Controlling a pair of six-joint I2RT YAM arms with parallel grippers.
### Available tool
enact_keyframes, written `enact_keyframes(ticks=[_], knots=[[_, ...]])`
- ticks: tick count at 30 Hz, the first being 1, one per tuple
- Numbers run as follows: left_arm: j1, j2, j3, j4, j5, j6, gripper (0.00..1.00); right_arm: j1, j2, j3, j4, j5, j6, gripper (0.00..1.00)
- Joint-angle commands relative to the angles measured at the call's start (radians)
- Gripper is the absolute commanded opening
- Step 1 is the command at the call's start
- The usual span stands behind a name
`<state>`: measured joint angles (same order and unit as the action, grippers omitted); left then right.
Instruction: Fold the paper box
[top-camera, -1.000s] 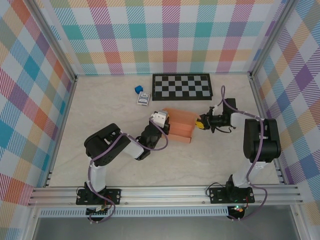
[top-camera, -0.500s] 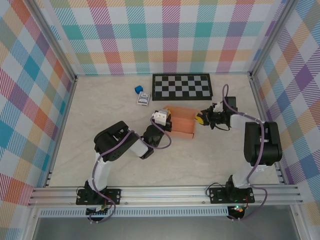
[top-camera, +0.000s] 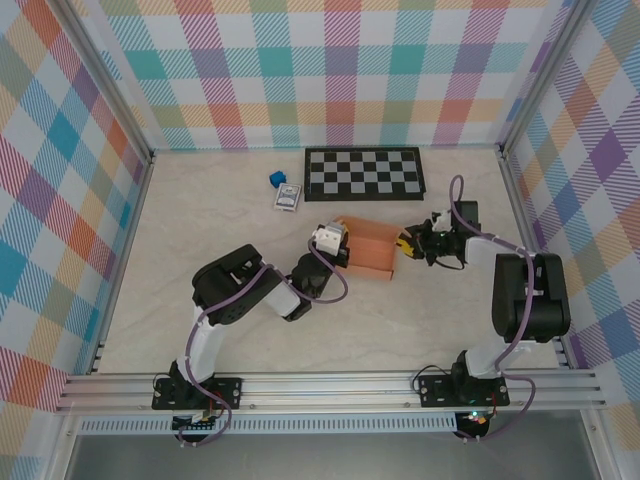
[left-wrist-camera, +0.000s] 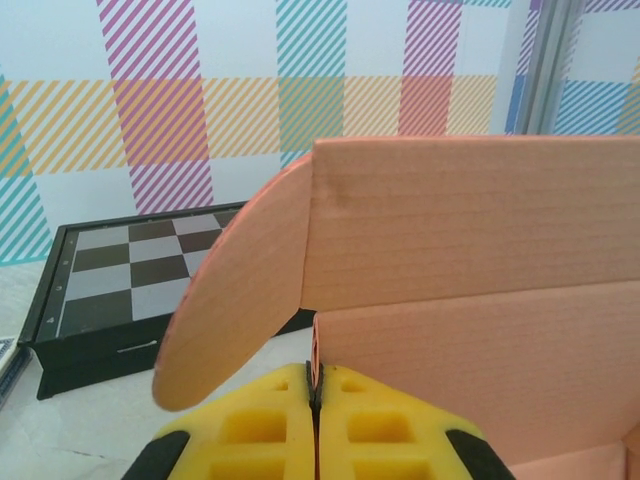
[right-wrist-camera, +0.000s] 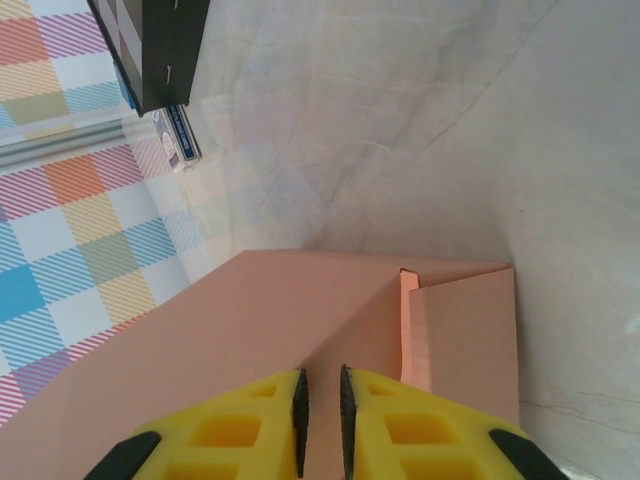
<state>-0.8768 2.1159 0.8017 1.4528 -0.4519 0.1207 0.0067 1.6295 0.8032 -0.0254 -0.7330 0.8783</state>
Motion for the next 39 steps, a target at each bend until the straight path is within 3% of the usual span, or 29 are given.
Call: enact_keyframes(ticks=[1, 6, 16, 26, 28, 30, 31, 34, 39], knots=[[-0.067, -0.008, -0.036, -0.038, 0.091, -0.054, 0.06, 0.001, -0.025, -0.004, -0.042, -0.062, -0.032, 0.23], [-0.067, -0.002, -0.069, -0.039, 0.053, -0.116, 0.06, -0.040, -0.035, 0.031, -0.158, -0.072, -0.048, 0.31], [-0.065, 0.046, -0.058, -0.045, 0.031, -0.084, 0.06, -0.148, -0.075, 0.049, -0.322, -0.111, -0.054, 0.41], [-0.055, 0.011, -0.092, -0.065, 0.020, -0.067, 0.06, -0.239, -0.094, 0.074, -0.374, -0.168, -0.050, 0.39], [-0.049, -0.011, -0.123, -0.060, 0.028, -0.040, 0.06, -0.271, -0.087, 0.109, -0.404, -0.189, -0.082, 0.46], [-0.043, -0.032, -0.151, -0.057, 0.021, -0.018, 0.06, -0.272, -0.065, 0.152, -0.442, -0.212, -0.108, 0.63], [-0.038, -0.038, -0.165, -0.050, 0.036, -0.007, 0.07, -0.270, -0.050, 0.158, -0.437, -0.241, -0.096, 0.67], [-0.033, -0.030, -0.177, -0.038, 0.095, 0.033, 0.06, -0.256, -0.020, 0.152, -0.423, -0.282, -0.062, 0.73], [-0.033, -0.029, -0.167, -0.056, 0.112, 0.040, 0.07, -0.216, 0.055, 0.268, -0.605, -0.257, -0.165, 0.74]])
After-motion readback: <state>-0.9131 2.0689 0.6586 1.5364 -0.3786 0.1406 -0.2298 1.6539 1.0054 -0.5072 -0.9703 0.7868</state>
